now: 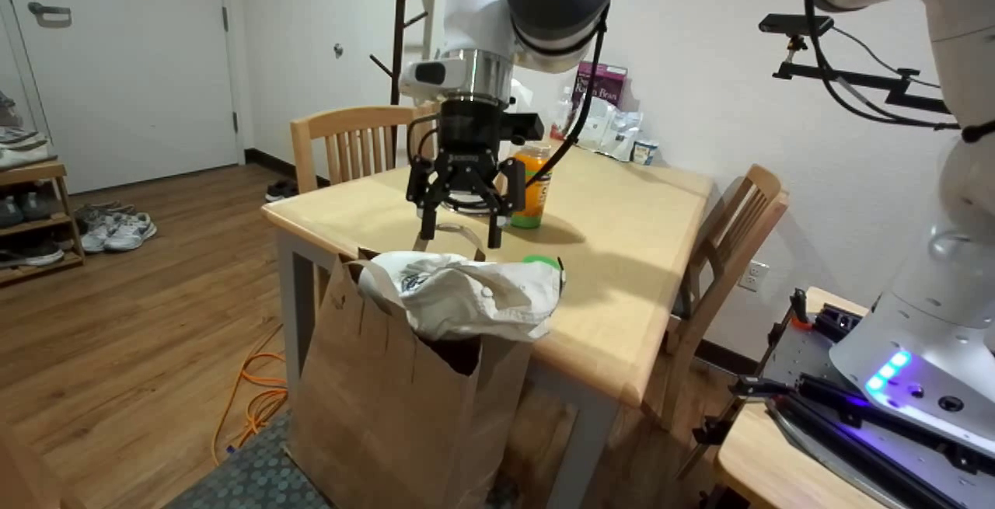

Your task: Put the thing on top of the paper bag into it

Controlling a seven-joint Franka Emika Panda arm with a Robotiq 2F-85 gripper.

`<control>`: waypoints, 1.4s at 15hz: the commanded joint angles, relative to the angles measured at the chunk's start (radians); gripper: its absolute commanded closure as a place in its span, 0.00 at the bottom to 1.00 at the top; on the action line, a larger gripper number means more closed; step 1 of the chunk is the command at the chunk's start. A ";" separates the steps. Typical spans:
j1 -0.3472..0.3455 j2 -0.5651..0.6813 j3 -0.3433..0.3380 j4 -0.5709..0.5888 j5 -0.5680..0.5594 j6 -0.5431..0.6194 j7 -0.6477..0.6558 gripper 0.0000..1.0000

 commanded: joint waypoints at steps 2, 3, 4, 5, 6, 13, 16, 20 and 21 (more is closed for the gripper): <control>0.054 0.024 -0.042 -0.023 -0.043 0.109 0.076 0.00; 0.068 0.024 -0.054 -0.035 -0.063 0.141 0.098 0.00; 0.100 0.023 -0.078 -0.053 -0.107 0.181 0.152 0.00; 0.125 0.026 -0.096 -0.058 -0.148 0.200 0.202 0.00; 0.155 0.029 -0.114 -0.064 -0.196 0.207 0.271 0.00; 0.325 0.016 -0.168 -0.083 -0.488 0.151 0.708 0.40; 0.362 -0.013 -0.167 -0.116 -0.574 0.166 0.797 0.61; 0.357 -0.058 -0.158 -0.169 -0.602 0.176 0.826 0.86; 0.353 -0.070 -0.157 -0.180 -0.603 0.174 0.824 0.92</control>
